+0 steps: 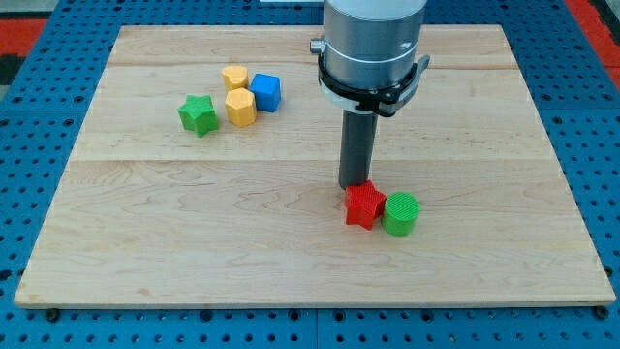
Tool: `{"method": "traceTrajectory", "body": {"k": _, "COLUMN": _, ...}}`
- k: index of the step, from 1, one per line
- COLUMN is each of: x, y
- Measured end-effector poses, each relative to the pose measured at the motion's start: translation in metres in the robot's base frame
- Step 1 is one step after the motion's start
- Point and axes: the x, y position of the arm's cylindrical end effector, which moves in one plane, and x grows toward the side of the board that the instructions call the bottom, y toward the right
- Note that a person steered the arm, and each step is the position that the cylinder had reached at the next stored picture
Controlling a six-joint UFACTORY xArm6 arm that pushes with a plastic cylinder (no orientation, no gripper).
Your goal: Nudge the red star along with green circle a bit right
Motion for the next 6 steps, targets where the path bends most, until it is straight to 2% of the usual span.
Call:
{"method": "traceTrajectory", "body": {"k": 2, "x": 0.006, "y": -0.087}}
{"method": "traceTrajectory", "body": {"k": 5, "x": 0.03, "y": 0.016}}
{"method": "traceTrajectory", "body": {"k": 6, "x": 0.044, "y": -0.034}}
